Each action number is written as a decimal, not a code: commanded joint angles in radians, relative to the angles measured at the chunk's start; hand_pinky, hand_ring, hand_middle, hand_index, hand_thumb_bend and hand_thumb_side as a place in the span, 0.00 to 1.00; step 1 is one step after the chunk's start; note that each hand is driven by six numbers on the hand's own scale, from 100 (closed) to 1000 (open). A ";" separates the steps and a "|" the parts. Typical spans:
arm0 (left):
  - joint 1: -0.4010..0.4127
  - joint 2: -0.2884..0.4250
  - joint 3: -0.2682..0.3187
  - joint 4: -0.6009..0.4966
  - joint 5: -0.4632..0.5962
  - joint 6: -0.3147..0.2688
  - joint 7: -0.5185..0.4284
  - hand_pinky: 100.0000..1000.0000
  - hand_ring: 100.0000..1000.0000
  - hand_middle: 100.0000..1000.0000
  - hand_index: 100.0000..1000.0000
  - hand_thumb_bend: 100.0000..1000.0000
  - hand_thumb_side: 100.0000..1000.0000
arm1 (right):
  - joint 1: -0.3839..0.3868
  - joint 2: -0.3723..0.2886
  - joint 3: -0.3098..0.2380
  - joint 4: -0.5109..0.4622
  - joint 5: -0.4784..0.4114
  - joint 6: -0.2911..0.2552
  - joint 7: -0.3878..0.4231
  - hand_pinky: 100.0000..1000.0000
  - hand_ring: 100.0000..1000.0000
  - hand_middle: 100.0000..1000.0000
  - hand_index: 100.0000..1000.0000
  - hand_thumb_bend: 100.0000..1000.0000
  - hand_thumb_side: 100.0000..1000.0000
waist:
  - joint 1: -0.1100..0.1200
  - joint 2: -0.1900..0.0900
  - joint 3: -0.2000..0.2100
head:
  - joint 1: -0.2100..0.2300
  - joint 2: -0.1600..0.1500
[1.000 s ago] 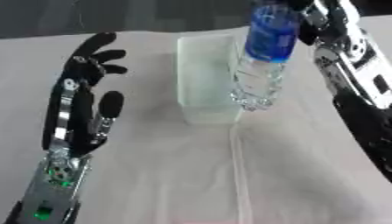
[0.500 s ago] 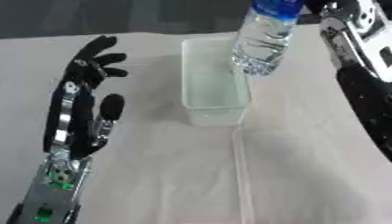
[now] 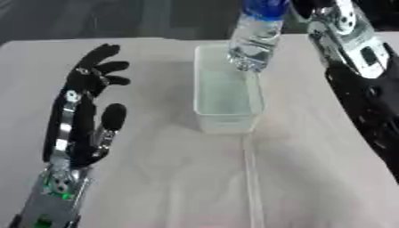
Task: Pick up objects on the table and place them in the box.
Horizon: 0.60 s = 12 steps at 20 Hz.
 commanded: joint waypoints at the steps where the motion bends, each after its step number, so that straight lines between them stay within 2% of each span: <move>1: -0.012 0.009 -0.008 -0.031 0.010 -0.004 -0.009 0.59 0.75 0.81 0.92 0.43 0.75 | -0.038 0.002 -0.019 0.033 0.033 -0.023 -0.008 0.00 0.00 0.00 0.05 0.60 0.48 | 0.000 -0.010 0.010 | -0.016 -0.018; 6: -0.014 0.005 -0.010 -0.044 0.016 -0.003 -0.014 0.59 0.75 0.80 0.92 0.43 0.75 | -0.040 0.010 -0.021 0.068 0.064 -0.047 -0.015 0.00 0.00 0.00 0.05 0.60 0.49 | 0.001 0.001 0.028 | -0.019 -0.024; 12: -0.014 0.002 -0.008 -0.050 0.019 -0.002 -0.015 0.59 0.75 0.80 0.92 0.42 0.75 | -0.023 0.001 -0.013 0.056 0.102 -0.056 -0.021 0.00 0.00 0.00 0.06 0.59 0.51 | 0.004 0.009 0.036 | -0.017 -0.022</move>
